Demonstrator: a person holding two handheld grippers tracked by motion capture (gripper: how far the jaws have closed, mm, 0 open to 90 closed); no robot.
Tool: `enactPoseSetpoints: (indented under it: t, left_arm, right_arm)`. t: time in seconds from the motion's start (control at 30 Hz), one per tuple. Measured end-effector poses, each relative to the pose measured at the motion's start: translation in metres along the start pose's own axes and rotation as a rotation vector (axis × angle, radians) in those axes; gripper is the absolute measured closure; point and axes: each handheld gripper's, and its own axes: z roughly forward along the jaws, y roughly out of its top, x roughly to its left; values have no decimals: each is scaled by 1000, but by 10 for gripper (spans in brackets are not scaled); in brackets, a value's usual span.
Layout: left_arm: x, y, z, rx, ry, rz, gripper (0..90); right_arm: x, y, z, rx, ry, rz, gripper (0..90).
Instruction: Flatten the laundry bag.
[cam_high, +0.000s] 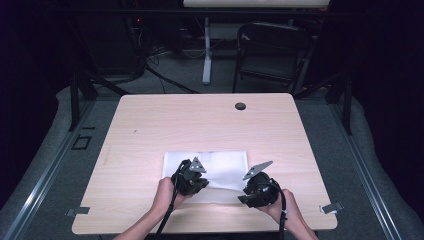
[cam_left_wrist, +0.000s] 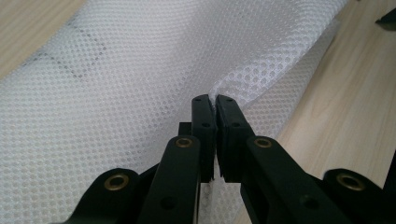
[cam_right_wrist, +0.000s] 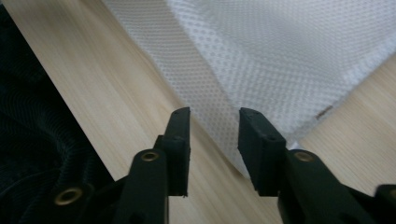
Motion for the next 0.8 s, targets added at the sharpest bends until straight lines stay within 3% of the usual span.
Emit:
enactPoseSetpoints:
  t: [0.17,0.37,0.4,0.6,0.8]
  left_arm:
    - [3,2,-3,-9,8,-7,871]
    - [7,4,-7,-33,14,-24,871]
    - [7,5,-7,-40,11,-33,872]
    - [8,9,-7,-50,12,-34,873]
    - [6,11,-7,-54,12,-25,873]
  right_arm:
    - [8,4,15,-5,-4,-32,780]
    - [12,12,32,2,-22,-70,805]
    - [10,15,41,7,-33,-67,811]
    - [4,13,51,-14,-82,-40,828]
    - [-1,10,59,20,-88,-33,844]
